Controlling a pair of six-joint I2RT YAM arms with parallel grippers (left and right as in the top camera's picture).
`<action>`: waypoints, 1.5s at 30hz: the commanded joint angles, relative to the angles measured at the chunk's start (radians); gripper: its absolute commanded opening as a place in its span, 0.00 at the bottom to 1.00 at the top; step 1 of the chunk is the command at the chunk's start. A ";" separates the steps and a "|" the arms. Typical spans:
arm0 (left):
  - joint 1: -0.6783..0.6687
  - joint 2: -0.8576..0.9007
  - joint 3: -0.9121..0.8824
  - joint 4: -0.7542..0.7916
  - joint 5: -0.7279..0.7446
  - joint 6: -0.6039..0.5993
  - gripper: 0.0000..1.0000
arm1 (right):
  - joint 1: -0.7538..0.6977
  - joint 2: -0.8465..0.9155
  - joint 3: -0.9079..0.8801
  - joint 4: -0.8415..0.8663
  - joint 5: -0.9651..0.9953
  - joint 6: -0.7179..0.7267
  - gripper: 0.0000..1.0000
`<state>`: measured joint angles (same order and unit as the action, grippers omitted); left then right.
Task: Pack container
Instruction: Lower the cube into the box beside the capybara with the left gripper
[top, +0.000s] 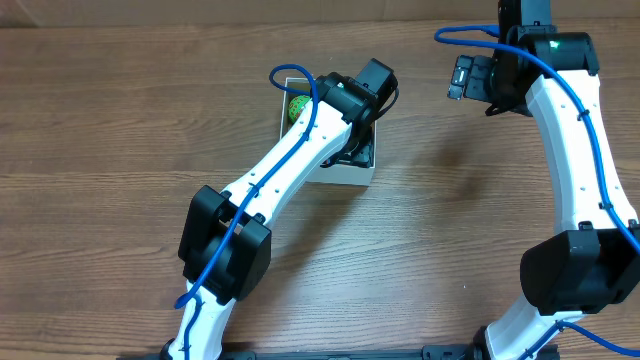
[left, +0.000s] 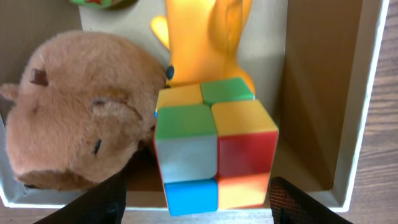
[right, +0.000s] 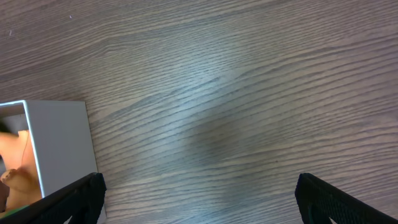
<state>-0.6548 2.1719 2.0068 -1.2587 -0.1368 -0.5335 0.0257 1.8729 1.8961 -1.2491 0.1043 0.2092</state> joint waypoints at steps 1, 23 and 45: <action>-0.013 0.014 -0.010 0.021 -0.024 -0.024 0.74 | -0.006 -0.020 0.020 0.003 0.007 0.007 1.00; -0.010 0.014 -0.072 0.093 -0.026 -0.020 0.61 | -0.006 -0.020 0.020 0.003 0.007 0.007 1.00; 0.034 0.014 0.103 0.008 -0.029 0.017 0.73 | -0.006 -0.020 0.020 0.003 0.007 0.007 1.00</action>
<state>-0.6220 2.1738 2.0846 -1.2430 -0.1547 -0.5220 0.0257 1.8729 1.8965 -1.2499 0.1040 0.2092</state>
